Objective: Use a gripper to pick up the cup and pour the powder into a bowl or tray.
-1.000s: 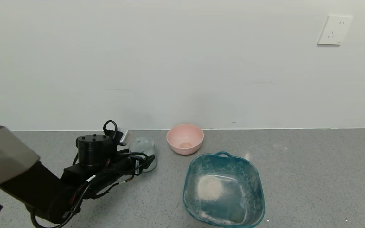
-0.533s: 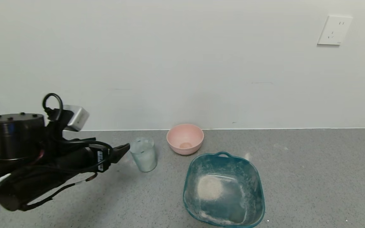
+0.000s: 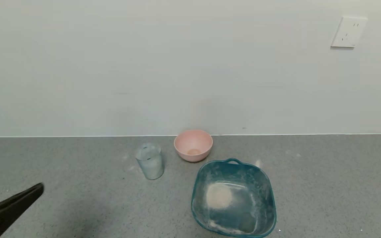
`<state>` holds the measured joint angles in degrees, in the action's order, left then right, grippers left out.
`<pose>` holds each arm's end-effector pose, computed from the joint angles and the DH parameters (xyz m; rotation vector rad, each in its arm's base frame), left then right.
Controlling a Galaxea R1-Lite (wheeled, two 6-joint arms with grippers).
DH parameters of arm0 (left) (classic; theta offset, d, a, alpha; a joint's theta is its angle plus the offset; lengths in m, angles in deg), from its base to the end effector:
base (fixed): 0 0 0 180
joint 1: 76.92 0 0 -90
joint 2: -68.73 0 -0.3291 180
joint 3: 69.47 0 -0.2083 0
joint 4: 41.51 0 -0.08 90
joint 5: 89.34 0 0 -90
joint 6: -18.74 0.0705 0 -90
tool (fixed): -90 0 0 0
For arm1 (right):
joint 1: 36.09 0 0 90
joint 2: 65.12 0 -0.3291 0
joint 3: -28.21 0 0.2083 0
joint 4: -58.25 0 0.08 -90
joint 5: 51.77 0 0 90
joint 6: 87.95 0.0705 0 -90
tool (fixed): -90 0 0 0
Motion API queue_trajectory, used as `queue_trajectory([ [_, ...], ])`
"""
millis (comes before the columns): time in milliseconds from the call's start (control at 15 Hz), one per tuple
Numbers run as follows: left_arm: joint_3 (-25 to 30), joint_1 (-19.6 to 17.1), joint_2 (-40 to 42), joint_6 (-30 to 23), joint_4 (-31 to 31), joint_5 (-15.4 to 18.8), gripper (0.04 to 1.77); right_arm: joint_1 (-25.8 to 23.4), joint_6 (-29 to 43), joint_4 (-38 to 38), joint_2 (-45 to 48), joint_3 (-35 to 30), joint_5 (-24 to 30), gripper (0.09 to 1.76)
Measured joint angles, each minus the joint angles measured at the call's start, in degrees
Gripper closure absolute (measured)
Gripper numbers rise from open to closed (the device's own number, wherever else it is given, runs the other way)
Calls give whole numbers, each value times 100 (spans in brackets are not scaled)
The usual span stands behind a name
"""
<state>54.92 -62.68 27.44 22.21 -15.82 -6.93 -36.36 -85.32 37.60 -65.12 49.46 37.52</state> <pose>0.1007 -0.0159 0.2391 0.0979 0.1914 -0.1216 0.0155 -0.0009 0.0771 0.0459 -0.0109 -0.0169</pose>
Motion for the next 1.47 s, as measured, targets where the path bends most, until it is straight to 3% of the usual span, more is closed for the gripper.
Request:
queue_trajectory([
  [133,-63,-295,767,55,578,-117,10,0,0,0,0,0,0,14],
  [400,-4,-1014,1794,74,788,-91,10,0,-2,0,0,0,0,14],
  [667,407,-1571,2553,7,763,289,10,0,0,0,0,0,0,14],
  [1200,1488,-1464,3768,-76,444,435,9,0,0,-2,0,0,0,14],
  [1467,2334,-1448,4083,-41,-622,581,9,0,1,0,0,0,2,14],
])
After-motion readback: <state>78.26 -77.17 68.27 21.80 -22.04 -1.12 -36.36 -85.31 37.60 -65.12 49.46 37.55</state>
